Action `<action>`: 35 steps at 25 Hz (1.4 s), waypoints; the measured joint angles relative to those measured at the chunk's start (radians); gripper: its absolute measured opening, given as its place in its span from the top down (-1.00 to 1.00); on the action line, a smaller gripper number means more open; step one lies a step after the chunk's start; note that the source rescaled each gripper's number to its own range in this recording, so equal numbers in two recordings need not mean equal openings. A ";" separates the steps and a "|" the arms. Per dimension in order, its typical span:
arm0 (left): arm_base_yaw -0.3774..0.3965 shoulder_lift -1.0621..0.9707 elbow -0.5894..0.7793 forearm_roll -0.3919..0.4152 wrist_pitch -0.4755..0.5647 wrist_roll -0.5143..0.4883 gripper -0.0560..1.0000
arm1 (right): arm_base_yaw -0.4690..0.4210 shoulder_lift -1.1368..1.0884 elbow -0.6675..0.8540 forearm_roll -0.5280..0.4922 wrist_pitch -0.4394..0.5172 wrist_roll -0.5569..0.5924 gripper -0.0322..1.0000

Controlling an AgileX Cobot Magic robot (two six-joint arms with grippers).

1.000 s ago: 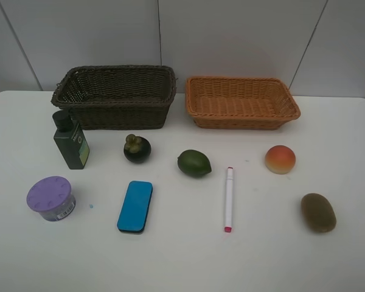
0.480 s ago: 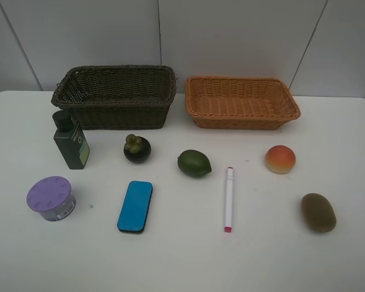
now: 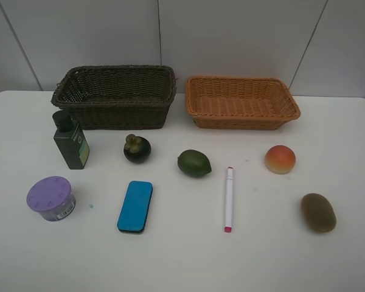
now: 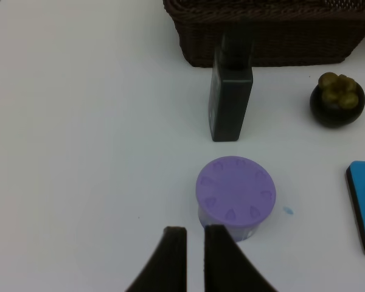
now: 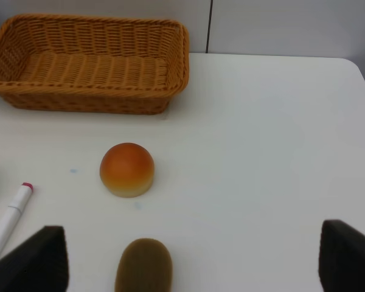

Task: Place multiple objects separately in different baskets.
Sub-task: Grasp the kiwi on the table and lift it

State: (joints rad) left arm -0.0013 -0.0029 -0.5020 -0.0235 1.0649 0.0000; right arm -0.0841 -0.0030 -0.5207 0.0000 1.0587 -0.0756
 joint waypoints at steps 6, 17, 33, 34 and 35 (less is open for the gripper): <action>0.000 0.000 0.000 0.000 0.000 0.006 0.89 | 0.000 0.000 0.000 0.000 0.000 0.000 -0.99; 0.000 0.000 0.000 0.000 0.000 0.000 0.89 | 0.000 0.000 0.000 0.000 0.000 0.000 -0.99; 0.000 0.000 0.000 0.000 0.000 0.006 0.89 | 0.000 0.000 0.000 0.000 0.000 0.000 -0.99; 0.000 0.000 0.000 0.000 0.000 0.006 0.89 | 0.000 0.000 0.000 0.000 0.000 0.000 -0.99; 0.000 0.000 0.000 0.000 0.000 0.006 0.89 | 0.000 0.000 0.000 0.000 0.000 0.000 -0.99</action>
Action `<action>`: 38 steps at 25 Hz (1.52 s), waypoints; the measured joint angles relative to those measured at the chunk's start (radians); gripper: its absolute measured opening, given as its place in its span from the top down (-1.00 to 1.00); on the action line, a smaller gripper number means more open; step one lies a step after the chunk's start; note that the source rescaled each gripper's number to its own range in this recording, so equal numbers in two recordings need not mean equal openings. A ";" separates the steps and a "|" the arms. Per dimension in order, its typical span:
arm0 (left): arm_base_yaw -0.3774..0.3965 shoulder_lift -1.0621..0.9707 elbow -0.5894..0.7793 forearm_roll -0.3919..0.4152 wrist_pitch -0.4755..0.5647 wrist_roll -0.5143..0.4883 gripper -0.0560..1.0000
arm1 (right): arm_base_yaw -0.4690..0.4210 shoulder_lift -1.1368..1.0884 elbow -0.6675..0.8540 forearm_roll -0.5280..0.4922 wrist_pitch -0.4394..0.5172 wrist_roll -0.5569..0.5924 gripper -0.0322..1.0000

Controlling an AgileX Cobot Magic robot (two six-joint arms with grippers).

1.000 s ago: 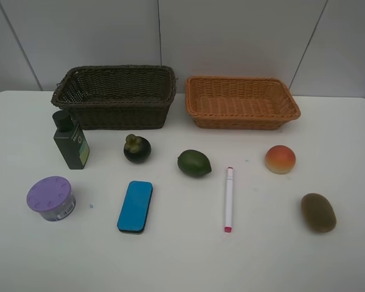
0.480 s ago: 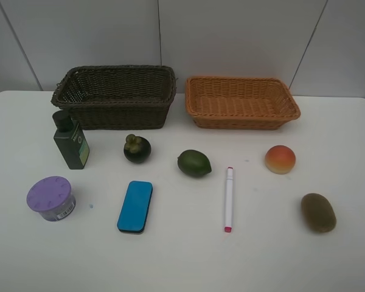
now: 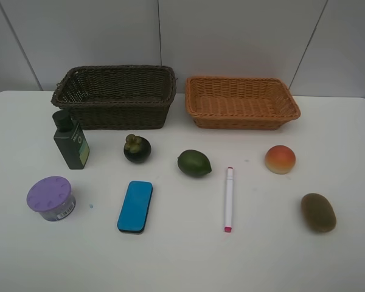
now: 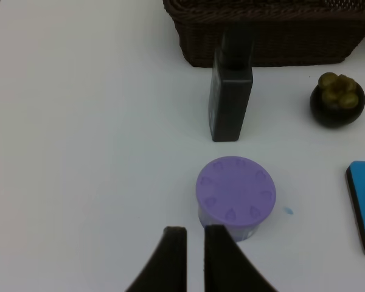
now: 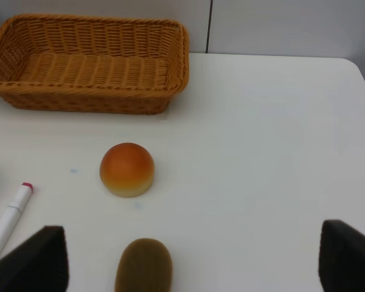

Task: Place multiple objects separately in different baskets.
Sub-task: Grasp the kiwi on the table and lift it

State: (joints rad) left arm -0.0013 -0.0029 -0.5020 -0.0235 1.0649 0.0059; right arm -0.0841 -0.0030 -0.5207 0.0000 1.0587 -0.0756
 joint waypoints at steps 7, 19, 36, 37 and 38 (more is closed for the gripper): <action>0.000 0.000 0.000 0.000 0.000 0.000 0.89 | 0.000 0.000 0.000 0.000 0.000 0.000 -0.99; 0.000 0.000 0.000 0.000 0.000 0.000 0.89 | 0.000 0.000 0.000 0.000 0.000 0.000 -0.99; 0.000 0.000 0.000 0.000 0.000 -0.006 0.89 | 0.000 0.000 0.000 0.000 0.000 0.000 -0.99; 0.000 0.000 0.000 0.000 0.000 0.000 0.89 | 0.000 0.000 0.000 0.000 0.000 0.000 -0.99; 0.000 0.000 0.000 0.000 0.000 -0.006 0.89 | 0.000 0.000 0.000 0.000 0.000 0.000 -0.99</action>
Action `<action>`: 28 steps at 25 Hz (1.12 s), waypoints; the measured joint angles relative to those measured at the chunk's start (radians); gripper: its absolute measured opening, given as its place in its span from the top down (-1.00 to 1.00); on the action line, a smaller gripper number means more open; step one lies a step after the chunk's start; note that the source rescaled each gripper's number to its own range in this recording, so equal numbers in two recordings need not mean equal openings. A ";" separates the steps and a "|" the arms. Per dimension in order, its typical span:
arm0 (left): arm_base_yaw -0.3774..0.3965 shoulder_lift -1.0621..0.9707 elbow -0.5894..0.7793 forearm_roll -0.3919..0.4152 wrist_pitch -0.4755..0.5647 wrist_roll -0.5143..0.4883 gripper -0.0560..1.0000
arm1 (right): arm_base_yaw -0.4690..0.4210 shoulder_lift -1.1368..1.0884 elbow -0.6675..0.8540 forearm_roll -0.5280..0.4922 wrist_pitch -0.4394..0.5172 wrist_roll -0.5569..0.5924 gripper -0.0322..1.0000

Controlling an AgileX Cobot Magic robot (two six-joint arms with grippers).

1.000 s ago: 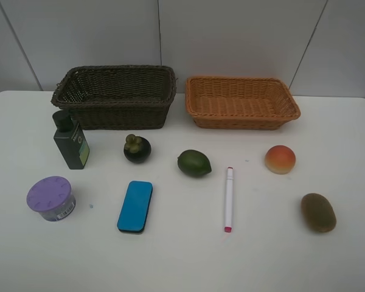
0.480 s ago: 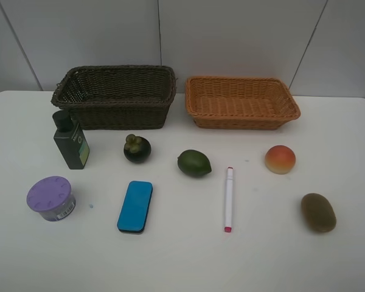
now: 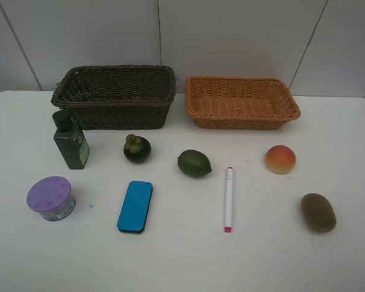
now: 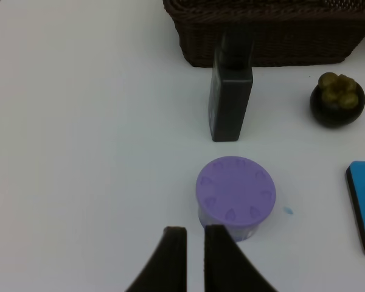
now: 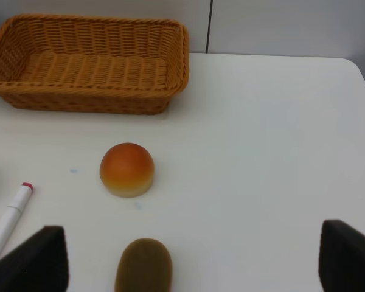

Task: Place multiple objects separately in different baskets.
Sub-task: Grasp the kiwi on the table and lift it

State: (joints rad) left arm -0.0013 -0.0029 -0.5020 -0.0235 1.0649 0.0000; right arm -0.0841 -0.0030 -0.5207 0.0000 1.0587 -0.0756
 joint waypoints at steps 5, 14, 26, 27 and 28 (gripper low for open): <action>0.000 0.000 0.000 0.000 0.000 0.006 0.89 | 0.000 0.000 0.000 0.000 0.000 0.000 -0.99; 0.000 0.000 0.000 0.000 0.000 0.006 0.89 | 0.000 0.000 0.000 0.000 0.000 0.000 -0.99; 0.000 0.000 0.000 0.000 0.000 0.006 0.89 | 0.000 0.000 0.000 0.000 0.000 0.000 -0.99; 0.000 0.000 0.000 0.000 0.000 0.006 0.89 | 0.000 0.000 0.000 0.000 0.000 0.000 -0.99; 0.000 0.000 0.000 0.000 0.000 0.006 0.89 | 0.000 0.000 0.000 0.000 0.000 0.000 -0.99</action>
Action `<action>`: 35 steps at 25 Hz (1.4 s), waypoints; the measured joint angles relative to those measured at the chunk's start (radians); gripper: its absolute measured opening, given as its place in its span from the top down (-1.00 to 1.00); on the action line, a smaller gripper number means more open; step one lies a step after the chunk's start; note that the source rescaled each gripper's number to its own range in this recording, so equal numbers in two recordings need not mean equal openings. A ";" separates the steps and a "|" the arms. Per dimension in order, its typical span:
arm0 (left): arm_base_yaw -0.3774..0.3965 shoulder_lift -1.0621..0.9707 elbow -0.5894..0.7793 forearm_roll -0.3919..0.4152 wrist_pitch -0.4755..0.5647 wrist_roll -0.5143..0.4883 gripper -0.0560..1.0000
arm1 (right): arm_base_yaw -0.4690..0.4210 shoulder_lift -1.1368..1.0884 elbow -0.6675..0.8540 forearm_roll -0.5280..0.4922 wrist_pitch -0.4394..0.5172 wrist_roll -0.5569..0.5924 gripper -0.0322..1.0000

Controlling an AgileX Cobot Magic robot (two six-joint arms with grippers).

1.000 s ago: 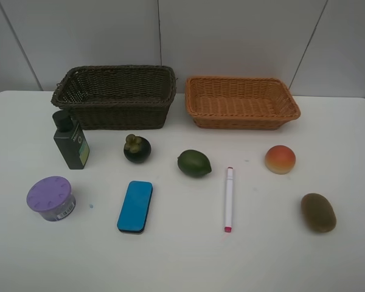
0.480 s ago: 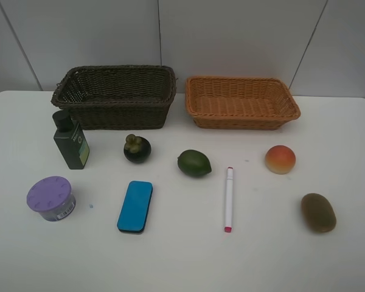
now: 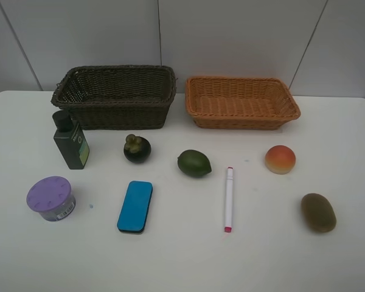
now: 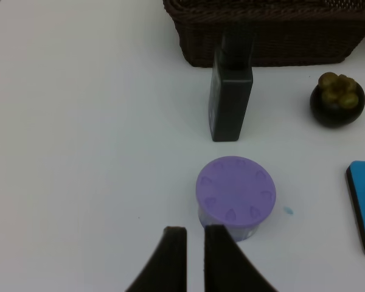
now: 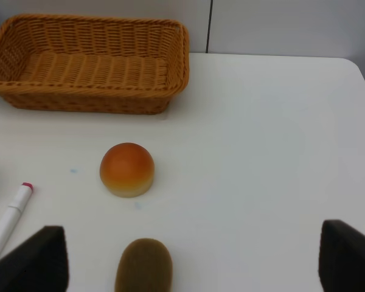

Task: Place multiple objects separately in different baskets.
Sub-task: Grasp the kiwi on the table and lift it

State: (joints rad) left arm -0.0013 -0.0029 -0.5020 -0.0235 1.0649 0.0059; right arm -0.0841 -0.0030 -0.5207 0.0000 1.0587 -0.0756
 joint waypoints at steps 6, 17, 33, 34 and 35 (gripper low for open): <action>0.000 0.000 0.000 0.000 0.000 0.000 0.89 | 0.000 0.000 0.000 0.000 0.000 0.000 -0.99; 0.000 0.000 0.000 0.000 0.000 -0.006 0.89 | 0.000 0.000 0.000 0.000 0.000 0.000 -0.99; 0.000 0.000 0.000 0.000 0.000 0.000 0.89 | 0.000 0.000 0.000 0.000 0.000 0.000 -0.99; 0.000 0.000 0.000 0.000 0.000 0.000 0.89 | 0.000 0.000 0.000 0.000 0.000 0.000 -0.99; 0.000 0.000 0.000 0.000 0.000 -0.006 0.89 | 0.000 0.000 0.000 0.000 0.000 0.000 -0.99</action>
State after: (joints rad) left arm -0.0013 -0.0029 -0.5020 -0.0235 1.0649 0.0000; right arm -0.0841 -0.0030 -0.5207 0.0000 1.0587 -0.0756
